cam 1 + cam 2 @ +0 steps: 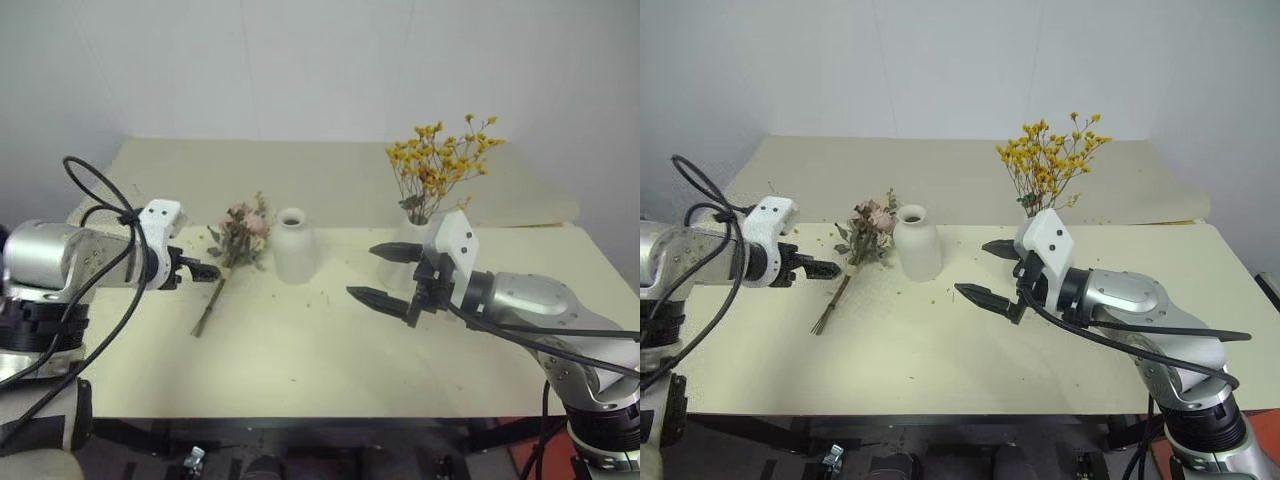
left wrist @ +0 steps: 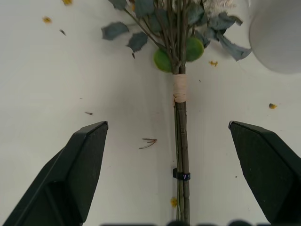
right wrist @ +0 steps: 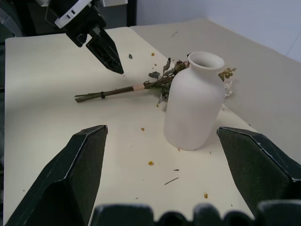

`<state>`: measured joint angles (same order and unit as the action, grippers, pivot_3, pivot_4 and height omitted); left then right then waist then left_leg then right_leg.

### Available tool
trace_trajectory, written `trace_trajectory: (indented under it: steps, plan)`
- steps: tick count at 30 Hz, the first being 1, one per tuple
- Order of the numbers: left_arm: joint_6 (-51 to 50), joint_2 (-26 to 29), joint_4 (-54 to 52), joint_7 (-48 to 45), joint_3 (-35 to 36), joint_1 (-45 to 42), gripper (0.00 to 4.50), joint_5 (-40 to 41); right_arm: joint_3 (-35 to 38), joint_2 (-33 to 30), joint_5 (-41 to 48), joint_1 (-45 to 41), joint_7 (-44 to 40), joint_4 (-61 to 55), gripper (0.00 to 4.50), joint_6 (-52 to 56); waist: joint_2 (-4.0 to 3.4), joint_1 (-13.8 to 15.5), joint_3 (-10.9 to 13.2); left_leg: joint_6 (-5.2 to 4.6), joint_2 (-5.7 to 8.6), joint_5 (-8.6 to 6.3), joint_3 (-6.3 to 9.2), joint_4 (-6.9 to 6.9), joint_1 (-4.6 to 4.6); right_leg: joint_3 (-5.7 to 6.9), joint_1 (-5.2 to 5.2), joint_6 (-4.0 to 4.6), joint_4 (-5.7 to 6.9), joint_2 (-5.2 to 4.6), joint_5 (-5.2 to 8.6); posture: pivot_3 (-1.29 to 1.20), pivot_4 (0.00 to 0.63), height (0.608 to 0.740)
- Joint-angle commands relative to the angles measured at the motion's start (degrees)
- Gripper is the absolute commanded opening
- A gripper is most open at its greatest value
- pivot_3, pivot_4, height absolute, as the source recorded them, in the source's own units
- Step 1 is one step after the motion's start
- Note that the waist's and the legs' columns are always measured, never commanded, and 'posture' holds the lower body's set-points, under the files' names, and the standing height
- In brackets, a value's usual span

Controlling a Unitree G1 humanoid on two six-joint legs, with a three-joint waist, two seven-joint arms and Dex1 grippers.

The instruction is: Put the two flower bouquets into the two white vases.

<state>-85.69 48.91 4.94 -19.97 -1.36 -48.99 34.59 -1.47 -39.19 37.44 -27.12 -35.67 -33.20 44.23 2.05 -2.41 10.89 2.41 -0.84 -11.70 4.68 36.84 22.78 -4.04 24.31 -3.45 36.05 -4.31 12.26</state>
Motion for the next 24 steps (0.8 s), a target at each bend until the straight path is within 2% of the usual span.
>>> trace_trajectory:
  steps: [1,8,21,24]
  plan:
    - [3.96,-2.12,5.44,-1.49,-3.32,-4.21,4.5,-4.4,2.04,0.64,2.19,-1.3,0.97,-2.27,4.4,1.4,0.0,0.03,0.0,0.0,0.01,0.0,0.0,0.0,0.0,0.0,0.0,0.0,0.0,-0.01,0.0,0.0,0.15,0.74]
    - [8.77,-6.23,16.11,-7.78,-9.41,-11.12,4.5,-9.81,2.37,1.28,2.85,-0.08,2.99,-3.29,4.4,2.97,0.01,-0.02,0.0,0.0,0.01,0.0,0.0,0.01,0.07,0.0,0.04,0.01,0.0,-0.01,-0.01,0.0,0.15,0.74]
    - [14.61,-12.98,29.93,-11.39,-11.29,-14.75,4.5,-18.43,3.61,1.59,4.13,0.37,5.94,-3.73,4.4,5.86,0.01,-0.02,0.01,-0.01,0.02,0.0,0.0,0.03,0.09,-0.01,0.06,0.01,0.03,-0.01,-0.01,0.0,0.15,0.74]
    - [16.35,-14.03,31.55,-11.5,-11.76,-15.21,3.89,-20.57,3.7,1.36,3.97,0.7,6.13,-3.84,4.5,5.74,0.01,-0.03,0.01,0.0,0.03,0.0,0.0,0.04,0.09,-0.01,0.06,0.0,0.03,-0.02,-0.02,0.0,0.15,0.74]
